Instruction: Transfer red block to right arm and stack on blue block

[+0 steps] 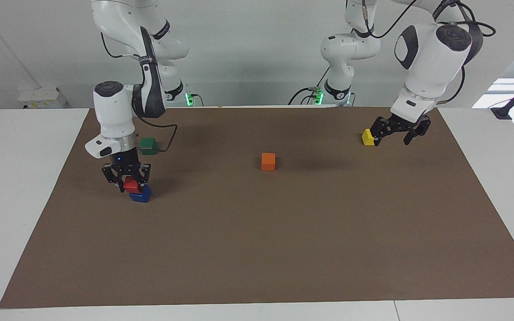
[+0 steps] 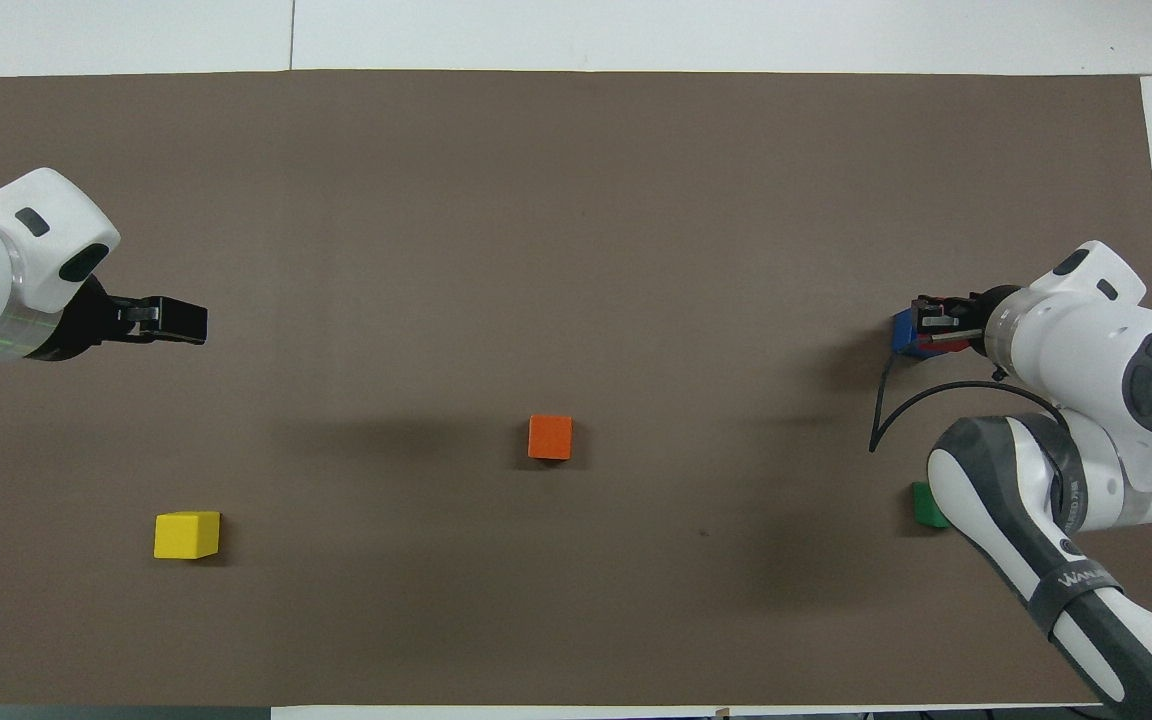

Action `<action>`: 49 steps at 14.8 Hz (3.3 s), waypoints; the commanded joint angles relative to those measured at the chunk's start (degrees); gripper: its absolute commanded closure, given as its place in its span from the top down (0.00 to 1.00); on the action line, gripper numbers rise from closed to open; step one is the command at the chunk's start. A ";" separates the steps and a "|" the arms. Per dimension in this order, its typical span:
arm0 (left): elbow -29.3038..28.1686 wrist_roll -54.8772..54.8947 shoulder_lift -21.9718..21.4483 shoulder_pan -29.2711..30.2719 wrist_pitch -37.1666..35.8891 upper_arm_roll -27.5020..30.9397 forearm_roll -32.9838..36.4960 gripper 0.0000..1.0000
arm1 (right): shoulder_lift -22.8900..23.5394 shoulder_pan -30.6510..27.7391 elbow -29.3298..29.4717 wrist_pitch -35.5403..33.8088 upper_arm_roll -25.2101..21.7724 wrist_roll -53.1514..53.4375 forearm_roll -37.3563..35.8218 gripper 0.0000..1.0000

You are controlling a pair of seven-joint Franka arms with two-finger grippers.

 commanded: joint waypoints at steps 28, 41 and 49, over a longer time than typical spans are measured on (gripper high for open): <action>5.29 0.35 -2.00 -0.56 -10.24 1.25 -0.46 1.00 | 1.50 -0.47 0.27 1.33 0.24 1.82 -1.59 0.00; 5.29 0.35 -2.00 -0.56 -10.24 1.25 -0.46 1.00 | 1.50 -0.56 0.27 0.89 0.24 2.87 -1.59 0.69; 5.37 0.35 -2.00 -0.56 -10.24 1.25 -0.46 1.00 | 0.98 -0.03 11.67 -18.05 0.85 6.48 2.17 0.81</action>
